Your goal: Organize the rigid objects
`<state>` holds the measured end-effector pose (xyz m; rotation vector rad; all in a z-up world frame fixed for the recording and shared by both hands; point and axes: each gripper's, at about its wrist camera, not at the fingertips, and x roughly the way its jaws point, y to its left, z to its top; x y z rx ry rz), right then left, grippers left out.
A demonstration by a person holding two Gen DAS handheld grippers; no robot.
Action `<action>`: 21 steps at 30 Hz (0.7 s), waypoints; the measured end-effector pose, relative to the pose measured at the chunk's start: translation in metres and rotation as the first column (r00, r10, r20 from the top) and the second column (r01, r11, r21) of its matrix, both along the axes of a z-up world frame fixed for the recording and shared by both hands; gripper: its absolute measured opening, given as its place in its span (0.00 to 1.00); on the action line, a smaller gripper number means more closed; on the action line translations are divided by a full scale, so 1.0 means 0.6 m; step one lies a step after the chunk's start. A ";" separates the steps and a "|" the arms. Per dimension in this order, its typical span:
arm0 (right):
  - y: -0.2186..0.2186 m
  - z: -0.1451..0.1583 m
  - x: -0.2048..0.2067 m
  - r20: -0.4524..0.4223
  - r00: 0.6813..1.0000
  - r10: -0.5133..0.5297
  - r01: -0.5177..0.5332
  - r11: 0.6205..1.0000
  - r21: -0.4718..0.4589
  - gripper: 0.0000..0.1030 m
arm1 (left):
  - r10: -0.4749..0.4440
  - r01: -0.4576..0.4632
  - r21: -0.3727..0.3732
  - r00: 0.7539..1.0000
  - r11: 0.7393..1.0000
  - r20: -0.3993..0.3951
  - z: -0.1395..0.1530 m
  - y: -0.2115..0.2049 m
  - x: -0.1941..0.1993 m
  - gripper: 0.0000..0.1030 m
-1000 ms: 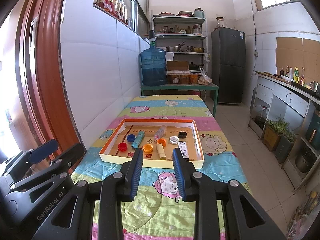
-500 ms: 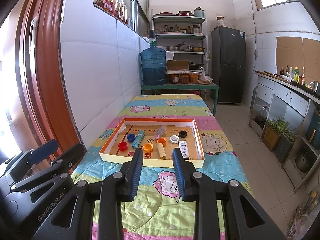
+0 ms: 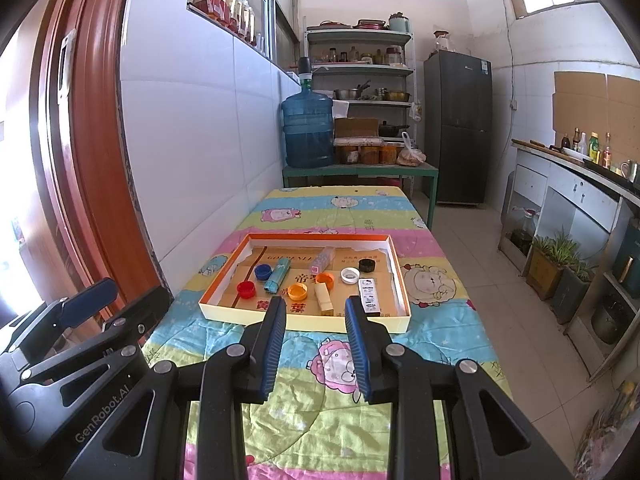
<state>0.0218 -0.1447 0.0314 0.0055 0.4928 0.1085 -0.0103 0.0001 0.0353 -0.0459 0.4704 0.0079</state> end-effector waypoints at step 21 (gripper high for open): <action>0.002 -0.002 0.004 -0.003 1.000 0.002 -0.002 1.000 -0.002 0.29 | 0.000 0.000 0.001 1.000 1.000 -0.001 0.002 -0.001 -0.001 0.53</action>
